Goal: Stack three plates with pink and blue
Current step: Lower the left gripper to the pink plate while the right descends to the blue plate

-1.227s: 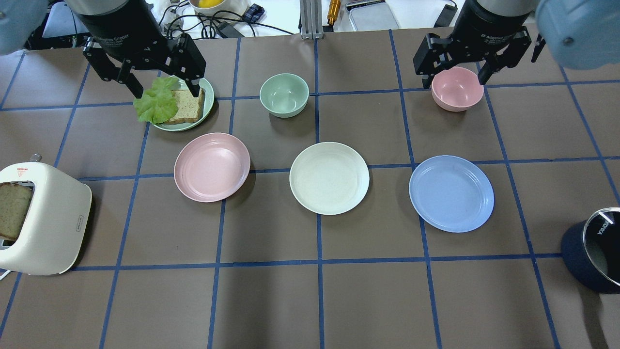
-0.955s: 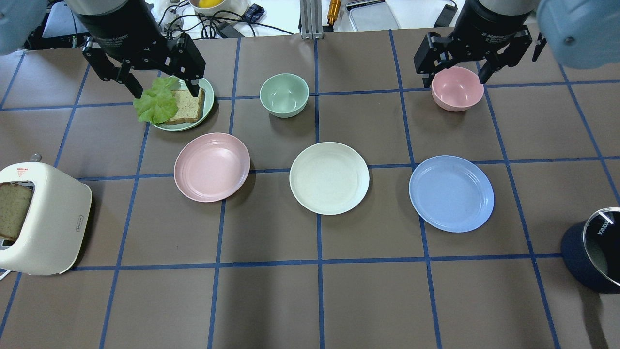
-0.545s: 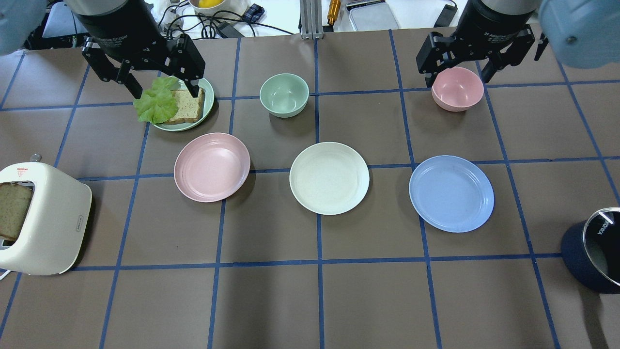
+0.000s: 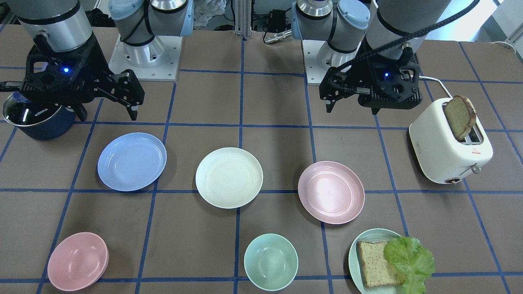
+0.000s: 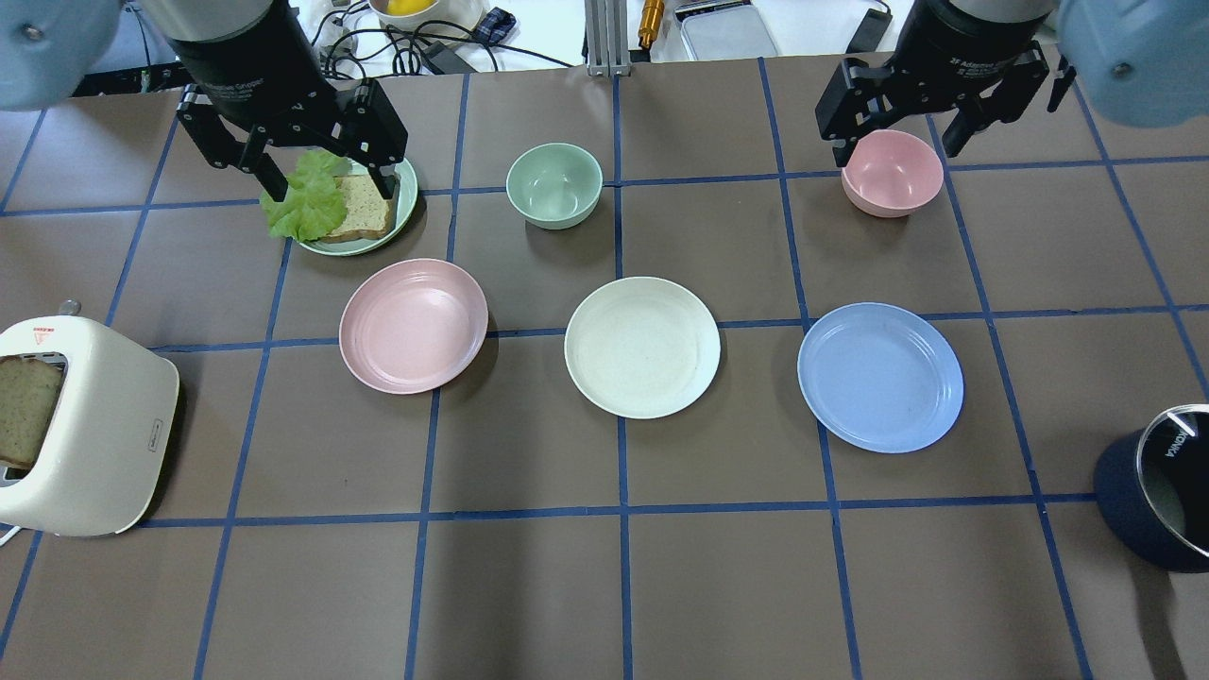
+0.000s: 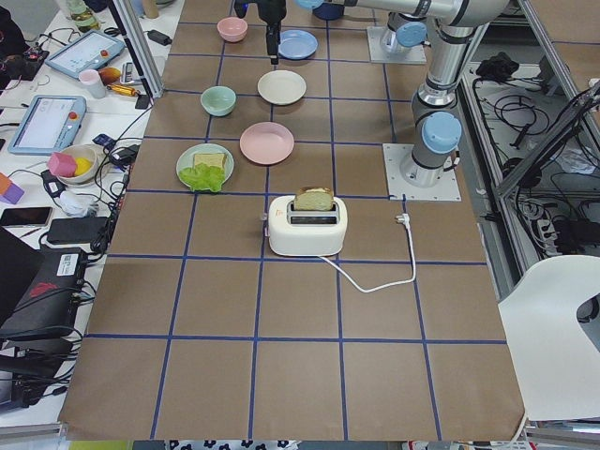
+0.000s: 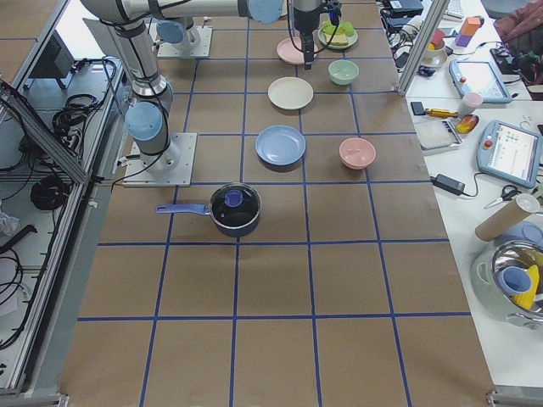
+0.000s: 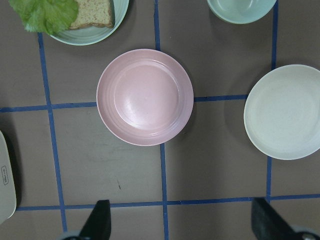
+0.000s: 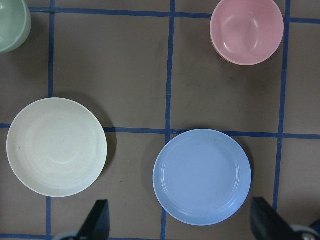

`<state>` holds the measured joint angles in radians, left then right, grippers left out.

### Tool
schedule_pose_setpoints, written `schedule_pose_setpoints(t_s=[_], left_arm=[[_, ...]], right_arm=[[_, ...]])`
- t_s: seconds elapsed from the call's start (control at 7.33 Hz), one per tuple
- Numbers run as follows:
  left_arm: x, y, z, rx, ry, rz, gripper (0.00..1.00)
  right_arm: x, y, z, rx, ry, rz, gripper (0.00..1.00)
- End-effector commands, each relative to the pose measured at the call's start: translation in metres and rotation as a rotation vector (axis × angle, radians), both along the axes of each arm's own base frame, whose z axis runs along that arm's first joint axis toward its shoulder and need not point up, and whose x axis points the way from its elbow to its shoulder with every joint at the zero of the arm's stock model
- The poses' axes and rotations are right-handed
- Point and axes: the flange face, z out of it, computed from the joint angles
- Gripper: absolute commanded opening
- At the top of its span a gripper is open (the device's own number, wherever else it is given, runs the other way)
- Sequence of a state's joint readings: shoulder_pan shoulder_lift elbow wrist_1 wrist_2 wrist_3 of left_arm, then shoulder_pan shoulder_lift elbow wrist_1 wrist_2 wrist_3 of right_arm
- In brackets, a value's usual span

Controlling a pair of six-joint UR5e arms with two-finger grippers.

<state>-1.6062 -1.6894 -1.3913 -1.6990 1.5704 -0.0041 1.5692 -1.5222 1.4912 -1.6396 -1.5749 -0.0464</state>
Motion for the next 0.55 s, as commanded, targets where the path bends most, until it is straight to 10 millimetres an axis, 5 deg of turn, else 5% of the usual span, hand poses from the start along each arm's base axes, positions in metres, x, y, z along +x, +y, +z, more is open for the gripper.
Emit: schedule_pose_setpoints(t_s=[0.0, 0.27, 0.41], left_arm=[[0.0, -0.018, -0.069, 0.031, -0.003, 0.005, 1.0], [-0.001, -0.027, -0.127, 0.021, -0.004, 0.002, 1.0], [-0.001, -0.035, -0.166, 0.005, -0.007, 0.0, 1.0]], right_arm=[[-0.005, -0.002, 0.004, -0.004, -0.002, -0.021, 1.0], [-0.02, -0.005, -0.007, 0.017, -0.005, -0.075, 1.0], [-0.049, -0.007, -0.029, 0.053, -0.016, -0.135, 1.0]])
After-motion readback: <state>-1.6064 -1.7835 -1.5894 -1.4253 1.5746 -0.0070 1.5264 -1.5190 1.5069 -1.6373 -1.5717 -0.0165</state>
